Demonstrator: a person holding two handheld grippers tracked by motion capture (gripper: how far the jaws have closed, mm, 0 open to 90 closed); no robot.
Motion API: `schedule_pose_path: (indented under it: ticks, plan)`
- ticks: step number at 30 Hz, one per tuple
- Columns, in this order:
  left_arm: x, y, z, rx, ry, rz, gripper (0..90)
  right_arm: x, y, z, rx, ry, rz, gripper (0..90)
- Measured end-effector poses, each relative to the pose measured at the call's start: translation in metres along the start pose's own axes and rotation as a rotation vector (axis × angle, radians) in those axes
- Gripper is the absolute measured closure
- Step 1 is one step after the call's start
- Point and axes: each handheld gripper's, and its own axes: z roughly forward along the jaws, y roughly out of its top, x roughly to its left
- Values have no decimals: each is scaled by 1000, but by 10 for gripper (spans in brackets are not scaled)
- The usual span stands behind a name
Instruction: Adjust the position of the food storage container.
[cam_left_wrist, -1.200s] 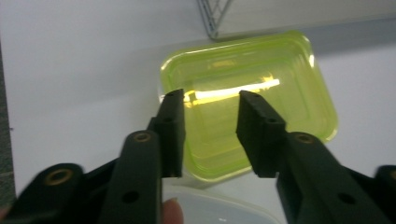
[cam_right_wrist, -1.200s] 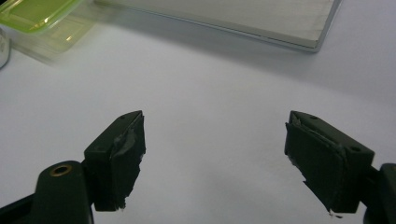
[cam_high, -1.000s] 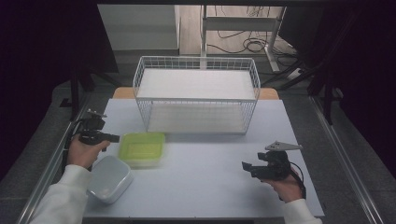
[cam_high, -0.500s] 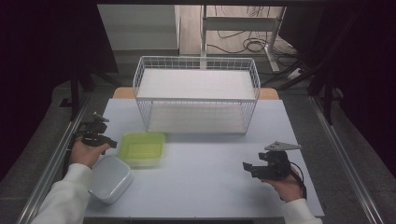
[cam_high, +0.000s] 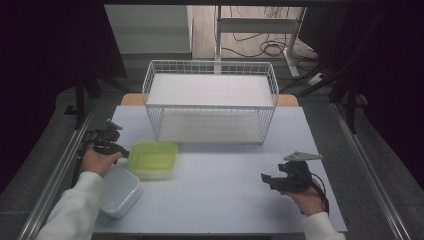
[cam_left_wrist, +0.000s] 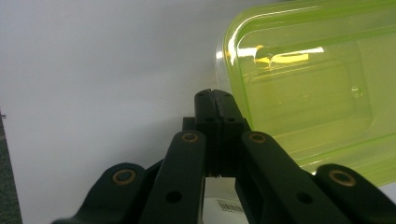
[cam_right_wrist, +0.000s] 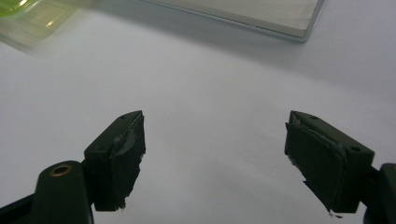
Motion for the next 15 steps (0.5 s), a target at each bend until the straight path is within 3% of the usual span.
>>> schedule_pose_path:
  ticks: [9, 15]
  plan:
    - [-16, 3, 4, 17, -21, 48, 900, 0, 0, -1, 0, -7, -1, 203]
    - [-36, 8, 2, 22, -16, 109, 900, 1, 1, -2, 7, 2, -1, 208]
